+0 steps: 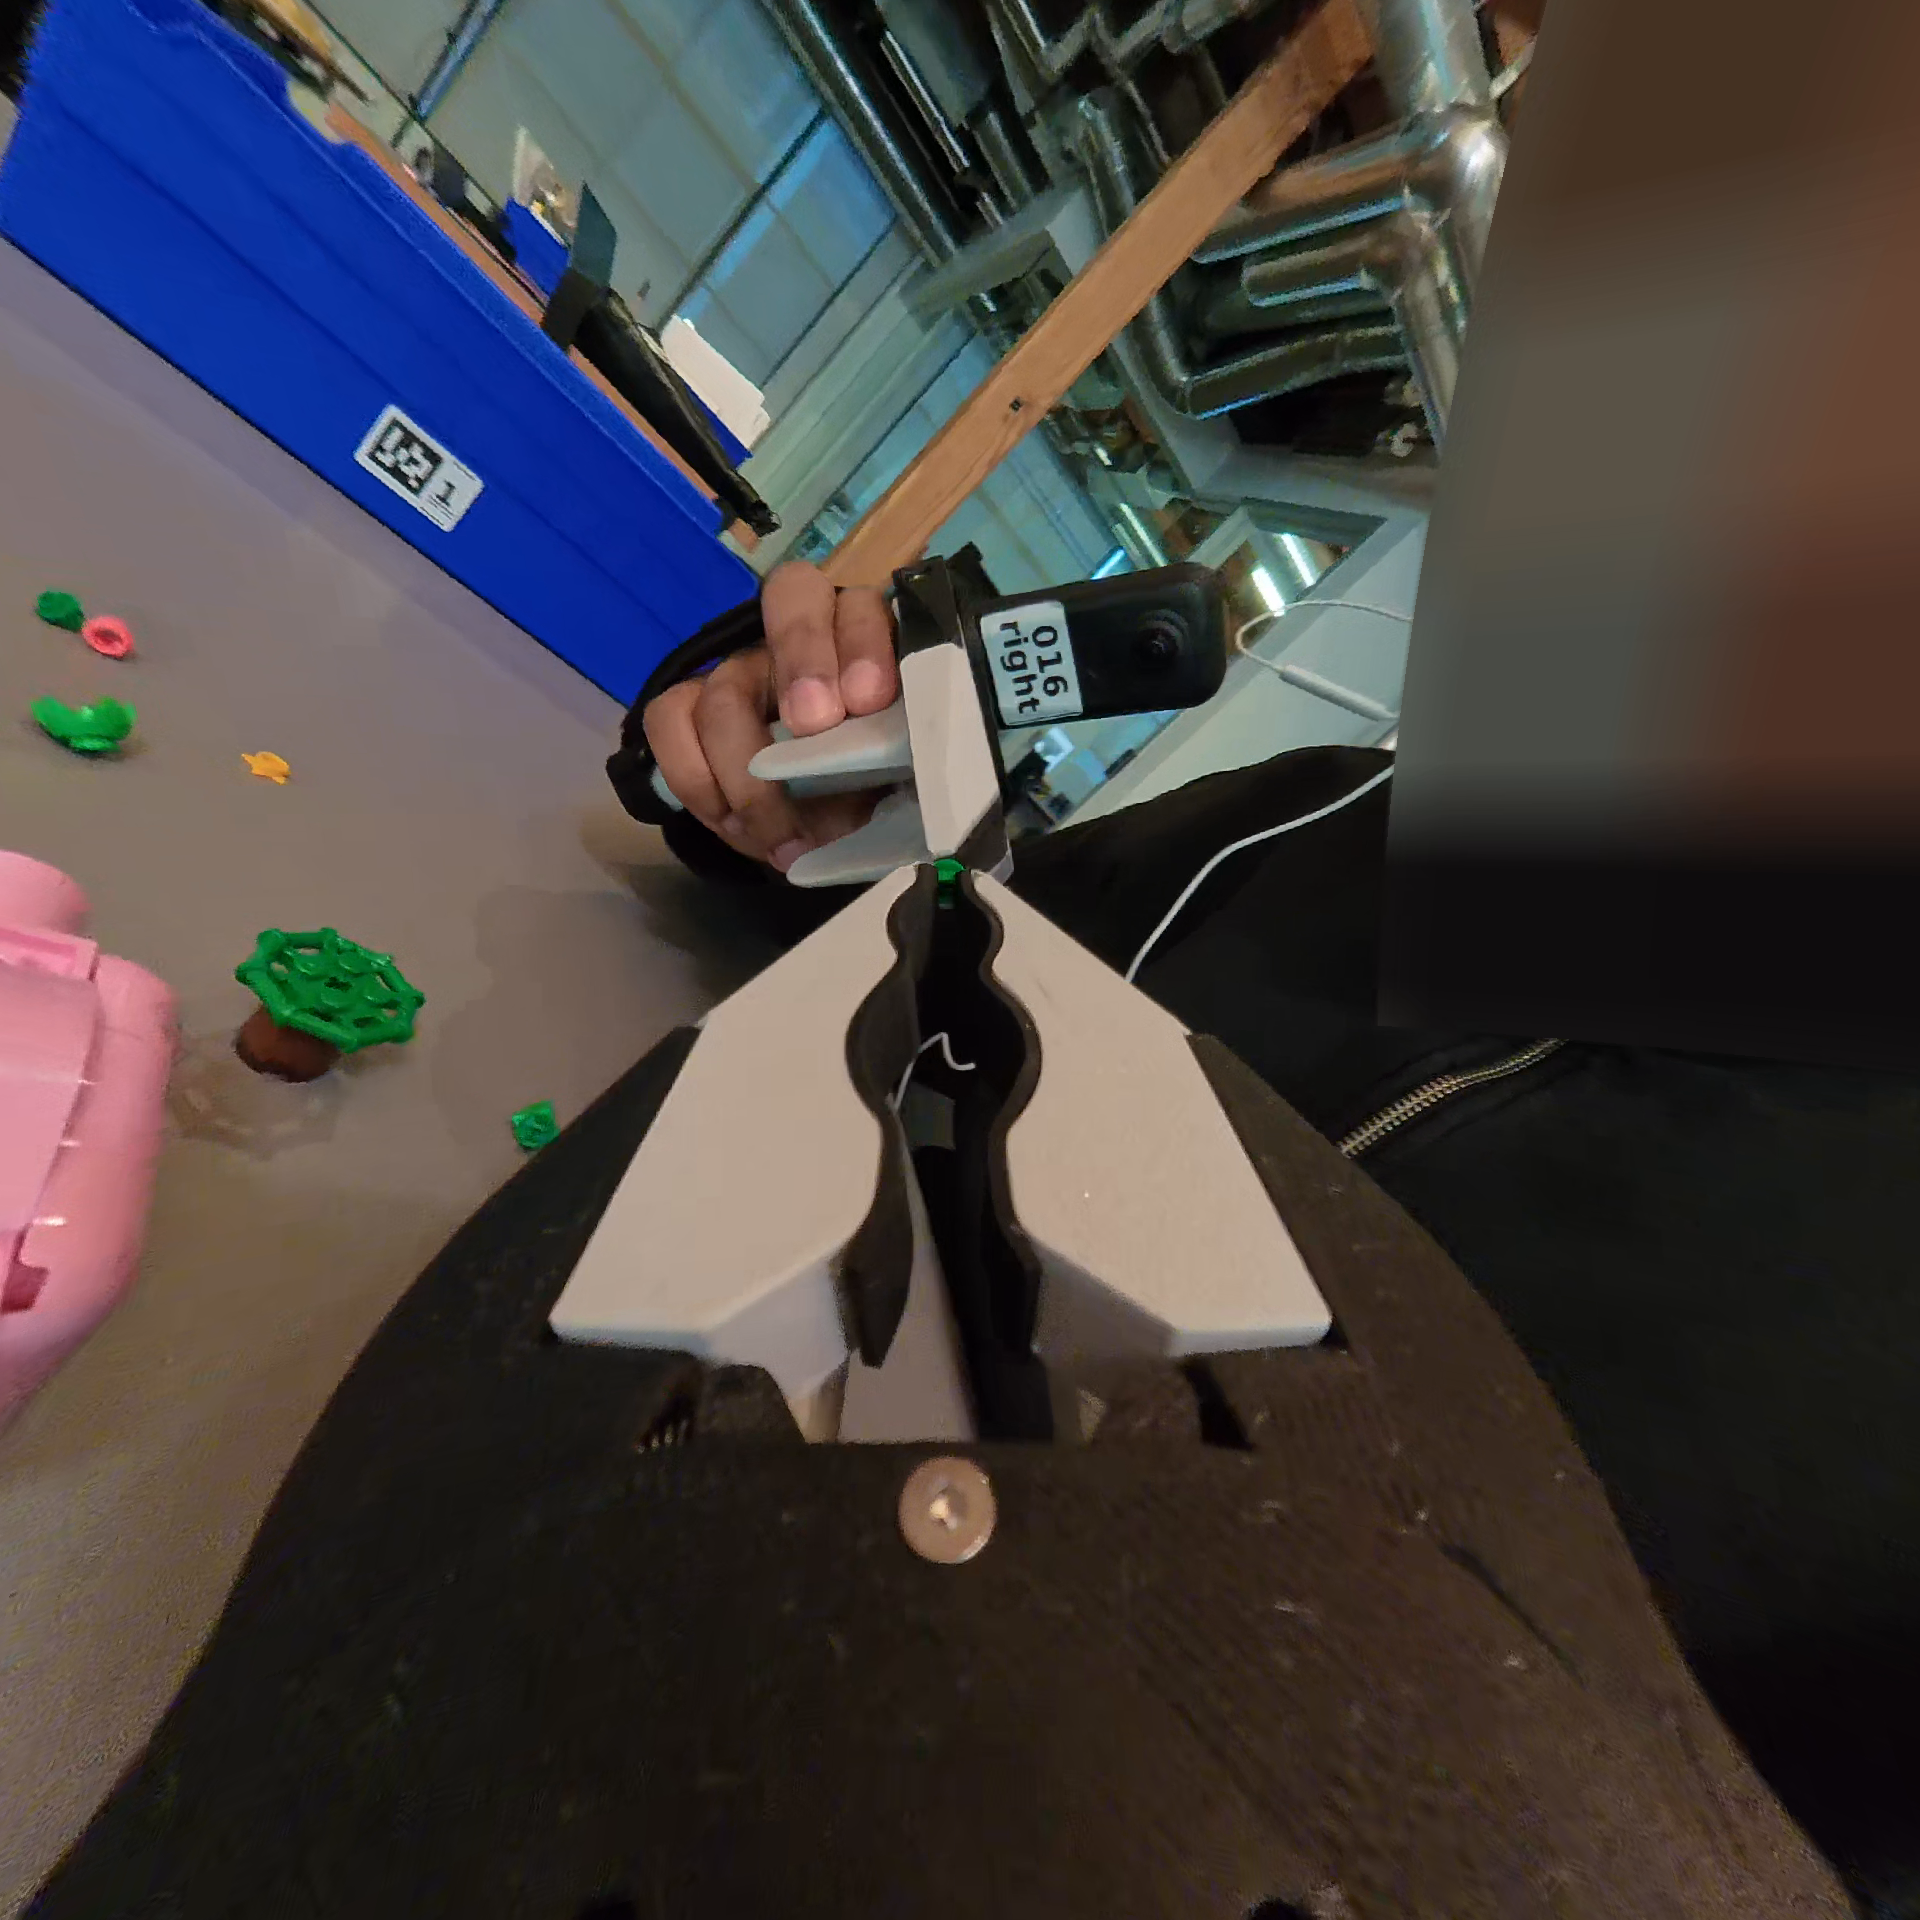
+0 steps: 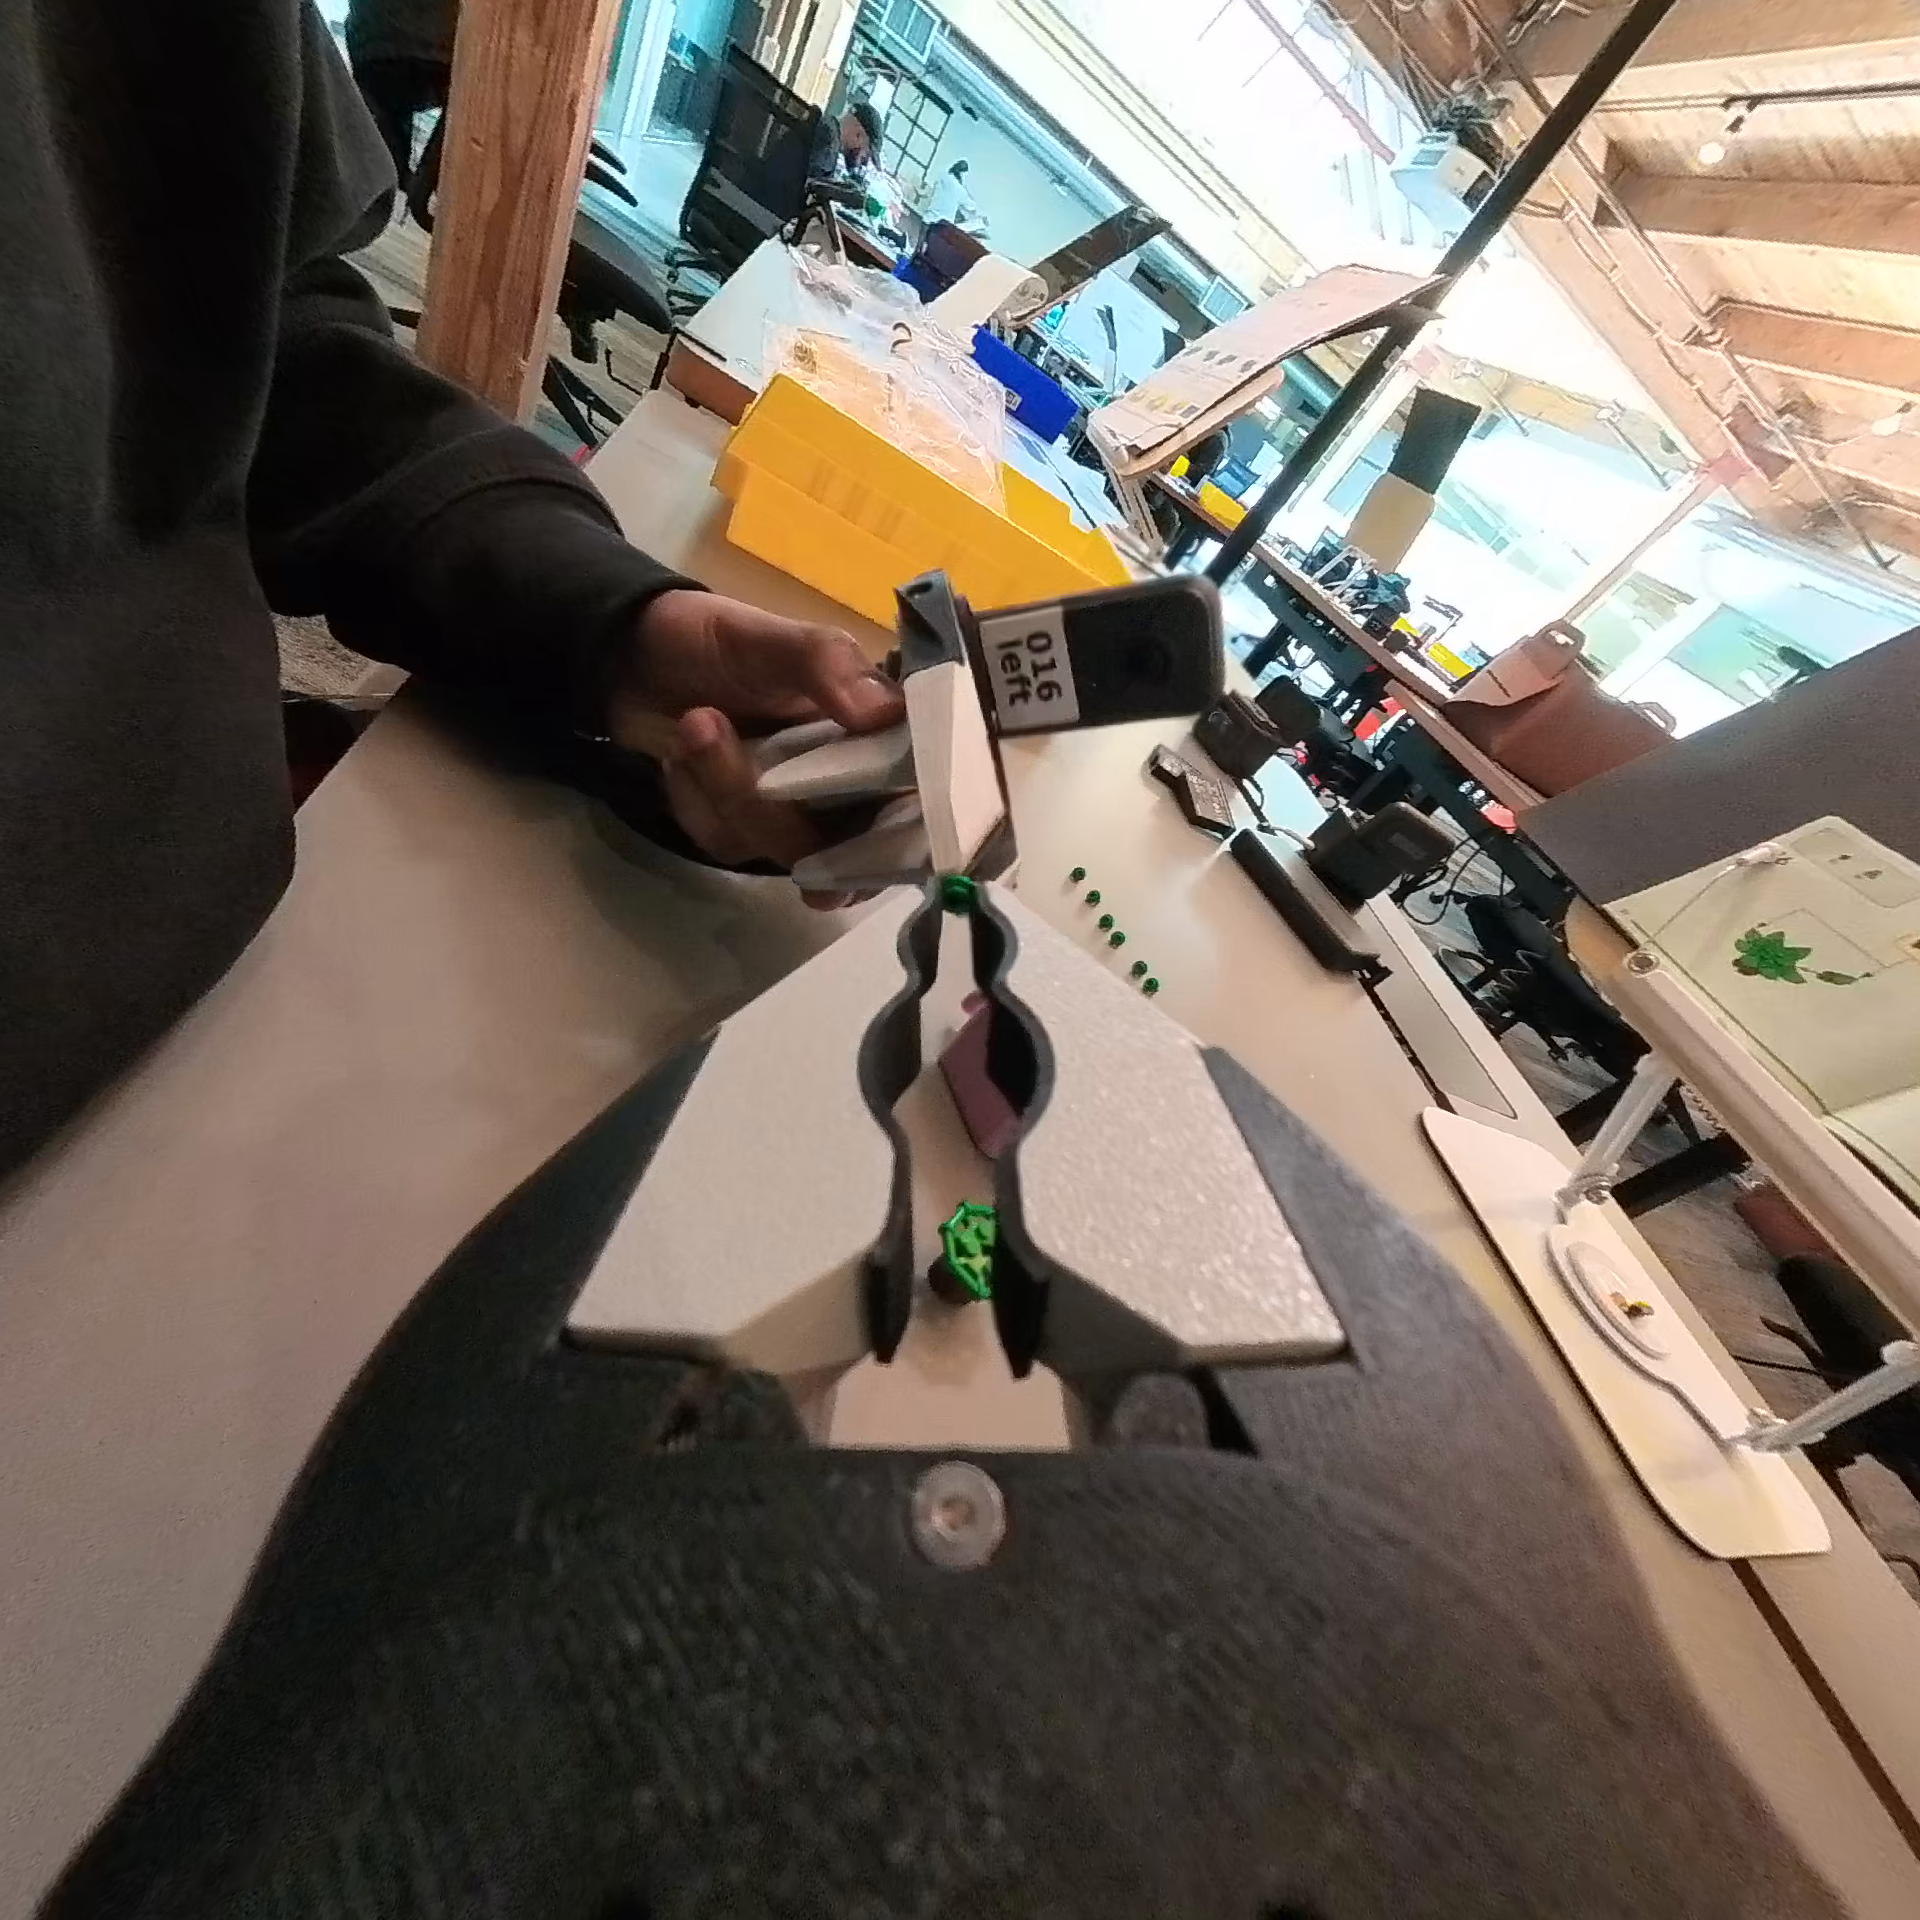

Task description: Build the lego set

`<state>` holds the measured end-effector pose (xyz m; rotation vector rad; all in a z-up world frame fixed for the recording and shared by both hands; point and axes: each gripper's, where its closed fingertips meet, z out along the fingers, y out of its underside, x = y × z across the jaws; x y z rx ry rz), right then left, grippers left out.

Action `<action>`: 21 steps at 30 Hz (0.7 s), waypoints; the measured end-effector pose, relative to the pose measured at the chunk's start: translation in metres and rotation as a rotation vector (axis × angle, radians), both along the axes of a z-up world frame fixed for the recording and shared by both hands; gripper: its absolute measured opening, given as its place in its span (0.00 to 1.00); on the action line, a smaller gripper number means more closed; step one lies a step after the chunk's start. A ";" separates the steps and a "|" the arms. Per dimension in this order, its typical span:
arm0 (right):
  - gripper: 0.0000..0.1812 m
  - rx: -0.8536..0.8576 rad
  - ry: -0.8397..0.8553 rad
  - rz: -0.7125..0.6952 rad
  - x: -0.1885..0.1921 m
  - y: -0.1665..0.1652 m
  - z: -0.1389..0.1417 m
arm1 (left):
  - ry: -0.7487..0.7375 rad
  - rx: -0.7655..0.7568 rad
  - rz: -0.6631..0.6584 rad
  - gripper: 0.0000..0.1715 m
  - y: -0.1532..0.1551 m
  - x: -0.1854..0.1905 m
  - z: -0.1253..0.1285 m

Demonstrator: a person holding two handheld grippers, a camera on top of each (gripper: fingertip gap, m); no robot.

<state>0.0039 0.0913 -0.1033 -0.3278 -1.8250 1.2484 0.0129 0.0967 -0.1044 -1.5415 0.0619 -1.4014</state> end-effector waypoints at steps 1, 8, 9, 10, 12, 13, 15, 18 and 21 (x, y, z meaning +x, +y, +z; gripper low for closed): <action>0.03 -0.001 0.000 0.000 0.000 0.000 0.000 | 0.017 0.009 0.014 0.00 0.000 -0.001 0.000; 0.06 -0.110 0.013 -0.044 -0.004 0.017 0.015 | 0.079 0.069 0.204 0.00 0.006 -0.024 0.007; 0.06 -0.152 0.014 -0.064 -0.006 0.025 0.020 | 0.126 0.084 0.256 0.00 0.007 -0.028 0.007; 0.06 -0.195 0.014 -0.086 -0.007 0.034 0.025 | 0.184 0.102 0.309 0.00 0.008 -0.032 0.007; 0.05 -0.280 0.013 -0.122 -0.010 0.051 0.034 | 0.311 0.148 0.406 0.00 0.010 -0.037 0.007; 0.05 -0.316 0.011 -0.132 -0.010 0.058 0.037 | 0.370 0.169 0.447 0.00 0.011 -0.038 0.006; 0.04 -0.371 0.007 -0.156 -0.012 0.069 0.041 | 0.464 0.209 0.499 0.00 0.012 -0.037 0.006; 0.04 -0.403 -0.012 -0.183 -0.016 0.077 0.039 | 0.516 0.216 0.508 0.00 0.012 -0.034 0.003; 0.03 -0.406 -0.037 -0.208 -0.020 0.081 0.033 | 0.511 0.230 0.518 0.00 0.010 -0.035 0.004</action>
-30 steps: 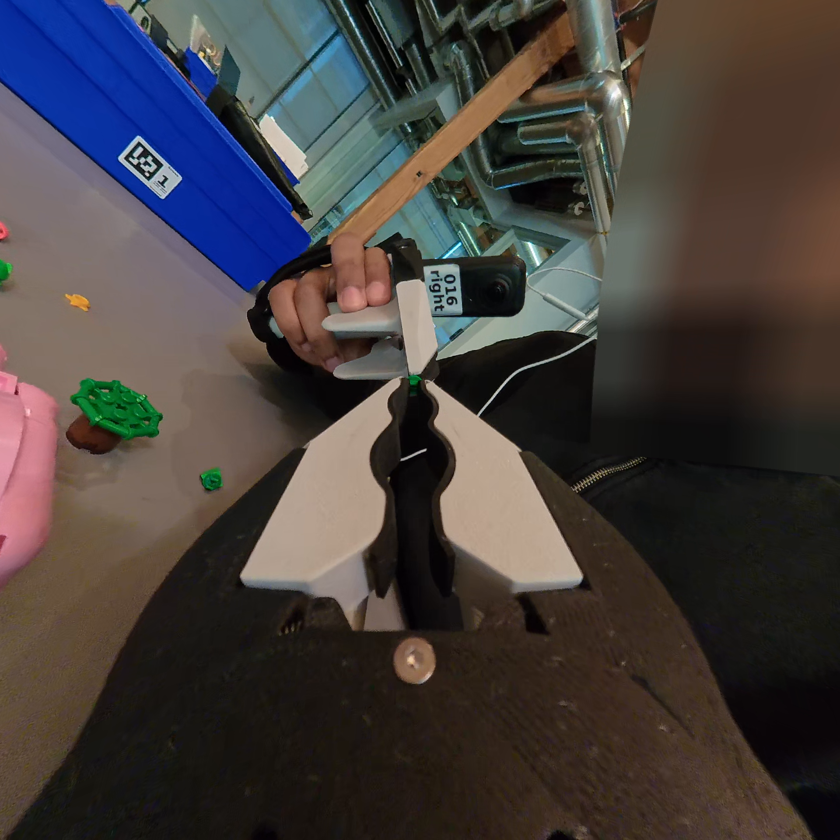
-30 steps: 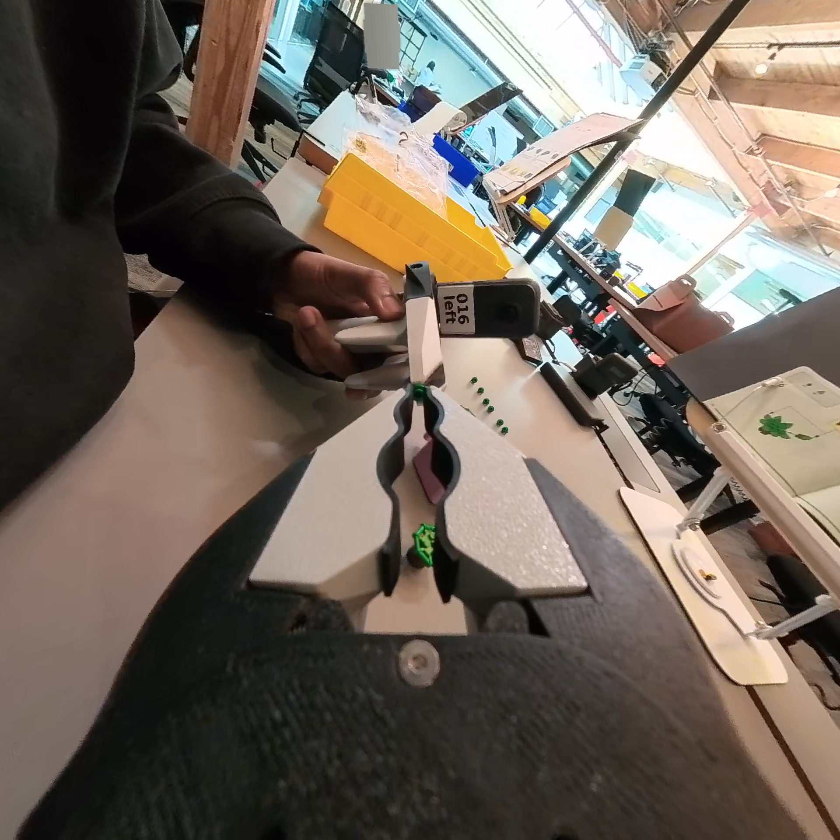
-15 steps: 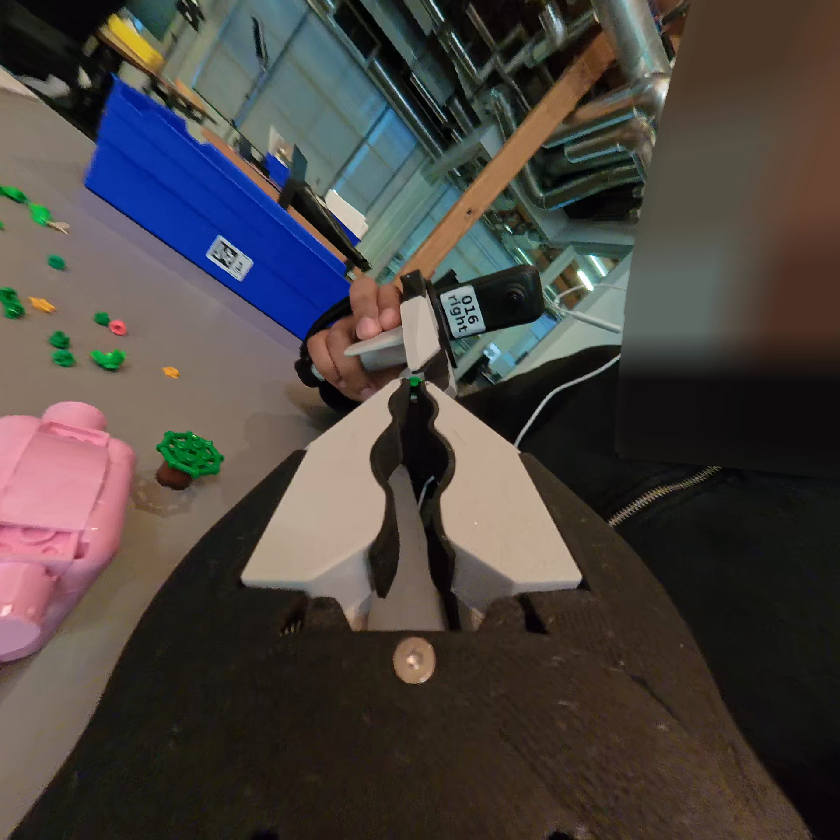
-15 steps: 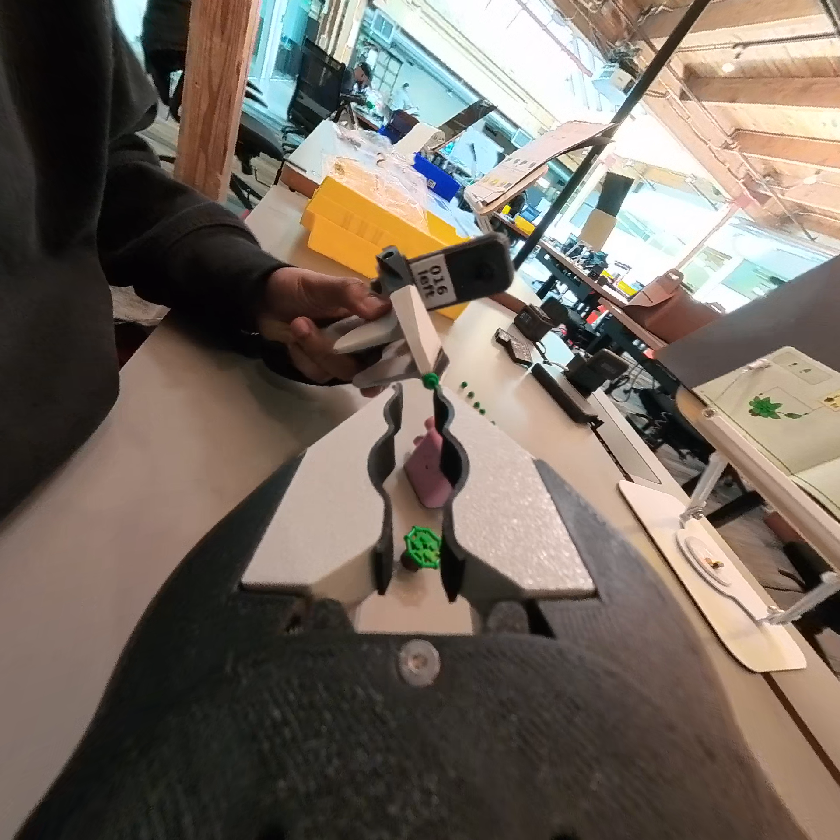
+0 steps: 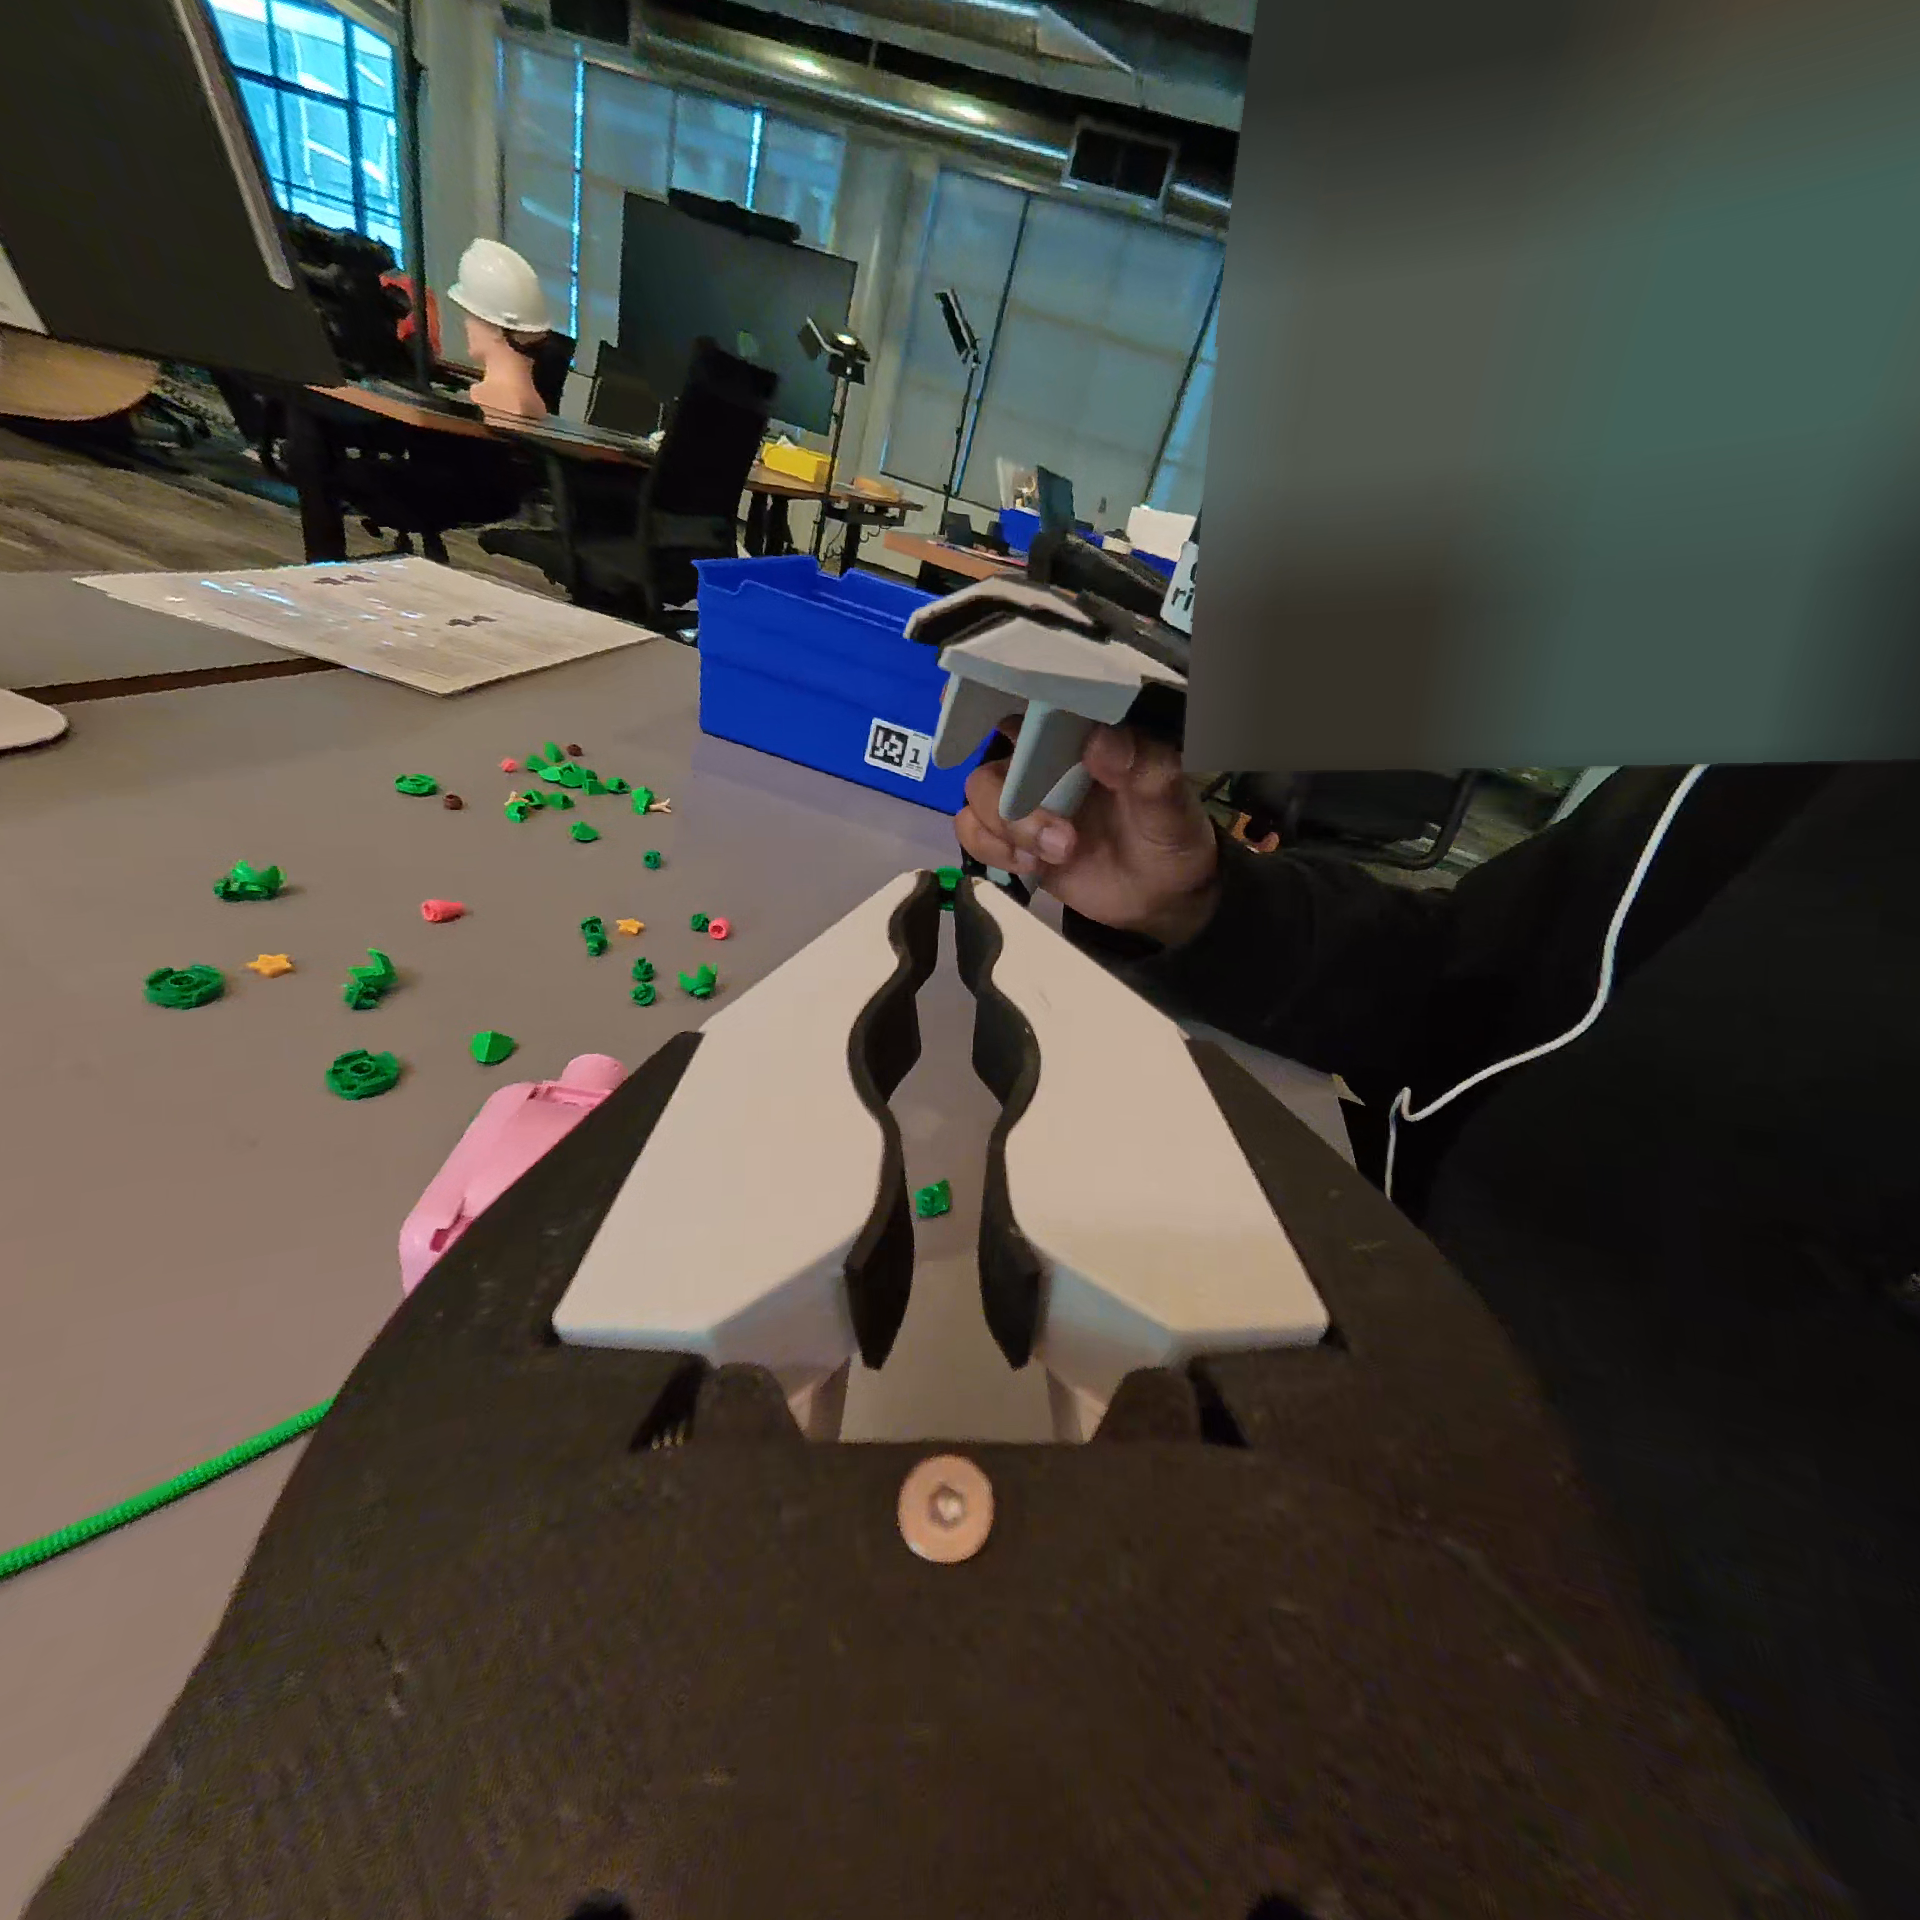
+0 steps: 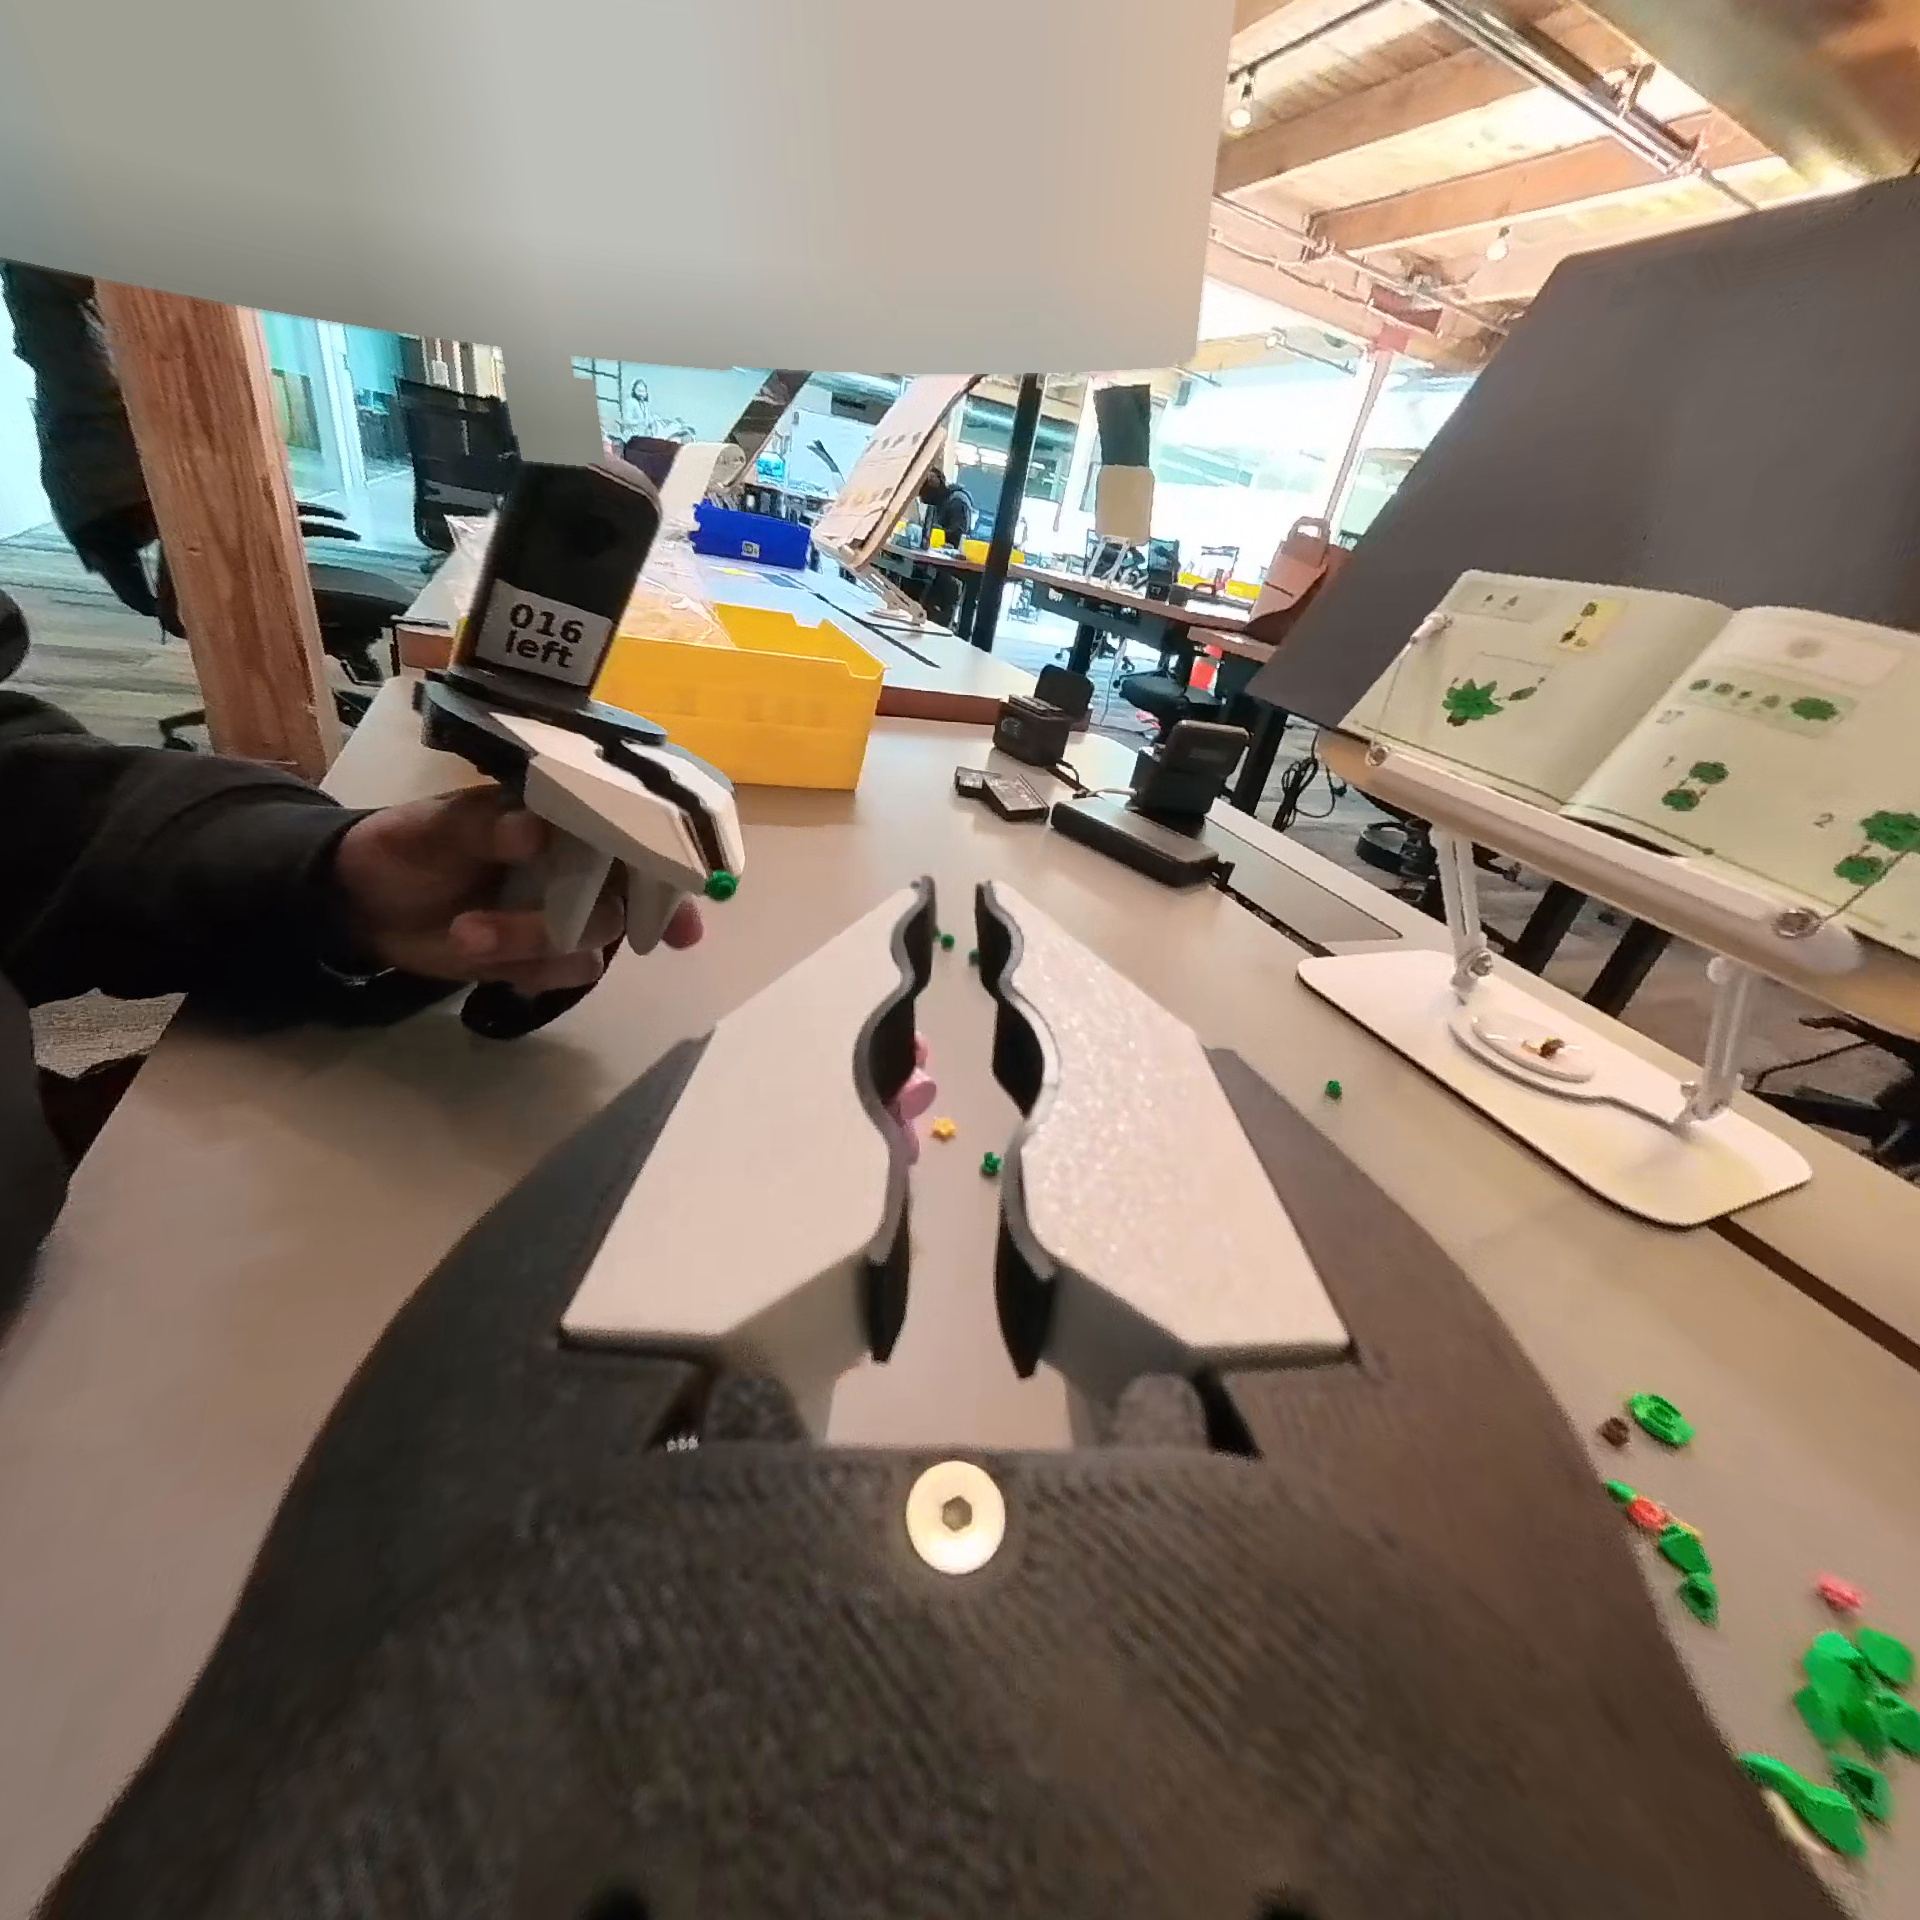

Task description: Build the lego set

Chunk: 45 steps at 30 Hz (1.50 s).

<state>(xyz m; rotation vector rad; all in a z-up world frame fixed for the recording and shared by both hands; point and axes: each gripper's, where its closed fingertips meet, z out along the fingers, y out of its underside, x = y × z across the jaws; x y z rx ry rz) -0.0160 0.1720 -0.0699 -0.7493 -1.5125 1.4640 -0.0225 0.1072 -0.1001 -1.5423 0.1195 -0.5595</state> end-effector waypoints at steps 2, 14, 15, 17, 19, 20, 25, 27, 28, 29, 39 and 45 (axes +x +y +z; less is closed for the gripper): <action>0.03 -0.006 -0.007 -0.002 -0.001 0.001 -0.001 | 0.009 0.006 0.013 0.00 0.000 -0.002 0.000; 0.03 -0.161 -0.038 -0.030 -0.003 0.026 0.004 | -0.013 0.010 0.028 0.00 -0.001 -0.006 0.001; 0.03 -0.166 -0.051 -0.046 -0.005 0.031 0.003 | -0.028 0.012 0.031 0.00 -0.001 -0.007 0.002; 0.03 -0.176 -0.093 -0.083 -0.009 0.039 -0.003 | -0.057 0.011 0.022 0.00 -0.001 -0.008 0.003; 0.05 -0.194 -0.138 -0.109 -0.012 0.047 -0.010 | -0.084 0.004 0.009 0.00 -0.002 -0.010 0.004; 0.05 -0.209 -0.158 -0.119 -0.014 0.051 -0.013 | -0.099 0.002 -0.003 0.00 -0.002 -0.009 0.004; 0.07 -0.264 -0.243 -0.157 -0.018 0.067 -0.026 | -0.128 -0.018 0.007 0.00 -0.001 -0.014 0.002; 0.07 -0.259 -0.246 -0.199 -0.018 0.078 -0.027 | -0.109 -0.020 0.013 0.00 0.000 -0.012 0.002; 0.07 -0.257 -0.240 -0.222 -0.017 0.085 -0.027 | -0.094 -0.019 0.017 0.00 0.000 -0.011 0.001; 0.07 -0.255 -0.233 -0.247 -0.015 0.092 -0.025 | -0.075 -0.019 0.024 0.00 0.000 -0.010 0.001; 0.07 -0.235 -0.221 -0.476 0.001 0.160 -0.028 | 0.022 -0.047 0.065 0.00 0.003 -0.004 -0.007; 0.09 -0.205 -0.392 -0.529 -0.008 0.175 -0.073 | 0.024 -0.055 0.071 0.00 0.004 -0.004 -0.008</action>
